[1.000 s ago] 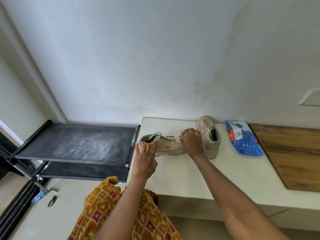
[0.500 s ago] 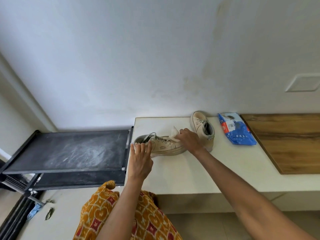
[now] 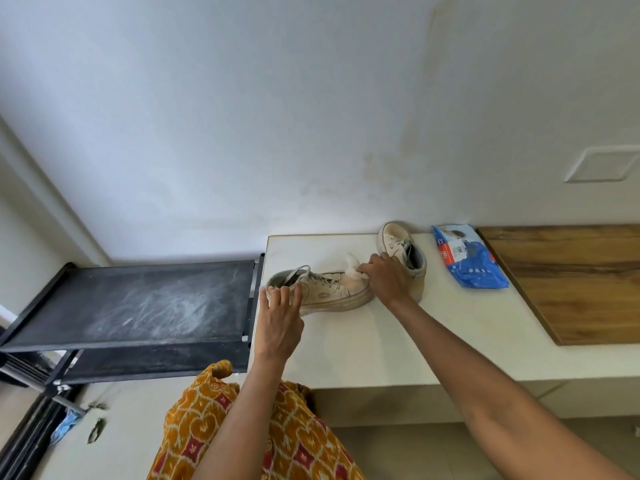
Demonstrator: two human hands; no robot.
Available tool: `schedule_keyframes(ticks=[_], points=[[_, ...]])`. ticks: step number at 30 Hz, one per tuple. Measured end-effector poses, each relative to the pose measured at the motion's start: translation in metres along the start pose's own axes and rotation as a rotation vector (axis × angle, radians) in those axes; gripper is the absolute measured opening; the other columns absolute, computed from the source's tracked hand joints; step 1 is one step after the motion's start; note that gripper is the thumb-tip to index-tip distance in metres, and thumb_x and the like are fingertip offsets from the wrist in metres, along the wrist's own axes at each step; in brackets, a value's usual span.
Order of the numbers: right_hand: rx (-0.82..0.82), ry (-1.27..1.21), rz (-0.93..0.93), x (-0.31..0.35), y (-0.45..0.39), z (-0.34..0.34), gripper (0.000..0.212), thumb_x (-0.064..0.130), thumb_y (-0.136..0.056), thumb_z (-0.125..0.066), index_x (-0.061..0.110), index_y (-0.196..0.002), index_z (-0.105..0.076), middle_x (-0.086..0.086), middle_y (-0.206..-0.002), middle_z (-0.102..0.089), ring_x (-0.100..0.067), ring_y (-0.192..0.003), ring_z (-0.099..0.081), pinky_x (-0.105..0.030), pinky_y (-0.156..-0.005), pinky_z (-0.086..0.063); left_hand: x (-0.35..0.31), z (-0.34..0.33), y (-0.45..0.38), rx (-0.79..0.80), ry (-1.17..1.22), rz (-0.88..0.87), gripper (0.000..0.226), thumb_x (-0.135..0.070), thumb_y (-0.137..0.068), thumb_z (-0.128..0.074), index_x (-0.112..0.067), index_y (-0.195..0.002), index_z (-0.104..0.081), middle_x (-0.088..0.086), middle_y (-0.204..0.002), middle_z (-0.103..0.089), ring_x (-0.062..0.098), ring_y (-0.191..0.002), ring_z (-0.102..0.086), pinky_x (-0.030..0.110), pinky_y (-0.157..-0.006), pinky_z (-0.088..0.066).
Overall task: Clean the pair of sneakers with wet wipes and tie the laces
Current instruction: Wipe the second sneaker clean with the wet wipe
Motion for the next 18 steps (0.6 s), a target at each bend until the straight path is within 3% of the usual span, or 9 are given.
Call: schedule_keyframes(ticks=[3,6,9,12,15,18], points=[[0.009,-0.059,0.062,0.019,0.000,-0.003,0.027,0.003,-0.079,-0.062,0.022,-0.092,-0.074,-0.006,-0.083,-0.065,-0.029,-0.081,-0.060,-0.034,-0.071,-0.041,0.000,0.001,0.000,0.026,0.003,0.024,0.070,-0.023,-0.069,-0.070,-0.006,-0.131,-0.041,0.018,-0.103,-0.054,0.037,-0.096,-0.051,0.056,-0.097,-0.042],[-0.070,-0.056,0.108,0.023,0.023,-0.010,0.026,0.004,-0.066,-0.075,0.026,-0.081,-0.073,0.000,-0.071,-0.062,-0.023,-0.068,-0.058,-0.031,-0.061,-0.043,-0.002,0.005,0.001,0.058,0.014,0.034,0.067,-0.022,-0.068,-0.070,-0.007,-0.128,-0.044,0.018,-0.103,-0.053,0.037,-0.096,-0.052,0.056,-0.097,-0.042],[-0.121,-0.060,-0.016,0.008,0.034,-0.006,0.024,0.007,-0.069,-0.076,0.026,-0.083,-0.074,0.000,-0.068,-0.062,-0.023,-0.062,-0.057,-0.030,-0.056,-0.039,-0.001,0.005,0.001,0.086,0.035,0.002,0.064,-0.021,-0.069,-0.069,-0.010,-0.126,-0.043,0.017,-0.104,-0.053,0.036,-0.097,-0.053,0.055,-0.097,-0.044],[-0.071,-0.156,-0.219,0.005,0.021,0.003,0.022,0.012,-0.084,-0.063,0.027,-0.097,-0.073,-0.004,-0.086,-0.068,-0.027,-0.082,-0.060,-0.032,-0.068,-0.034,-0.002,0.008,-0.002,0.120,0.078,0.034,0.059,-0.019,-0.070,-0.066,-0.012,-0.123,-0.040,0.016,-0.104,-0.054,0.035,-0.099,-0.053,0.053,-0.097,-0.044],[-0.008,-0.249,-0.106,0.037,0.012,-0.001,0.025,0.010,-0.085,-0.062,0.023,-0.103,-0.072,-0.007,-0.093,-0.068,-0.029,-0.092,-0.057,-0.034,-0.073,-0.037,-0.005,0.010,-0.002,0.174,0.114,0.058,0.052,-0.018,-0.084,-0.049,-0.010,-0.133,-0.035,0.016,-0.124,-0.047,0.035,-0.117,-0.043,0.048,-0.110,-0.031],[-0.034,-0.291,-0.052,0.049,0.023,-0.011,0.029,0.003,-0.078,-0.067,0.023,-0.097,-0.075,-0.006,-0.079,-0.067,-0.030,-0.080,-0.059,-0.033,-0.064,-0.043,-0.010,0.010,-0.005,0.212,0.141,0.038,0.051,-0.014,-0.093,-0.035,-0.006,-0.142,-0.024,0.015,-0.146,-0.029,0.032,-0.135,-0.026,0.041,-0.118,-0.015]])
Point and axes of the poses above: each hand's wrist, its own y-axis away from the middle knuckle, its own z-axis out of the back of the hand, x = y × z, the point moved 5 cm from there along -y, towards the middle knuckle
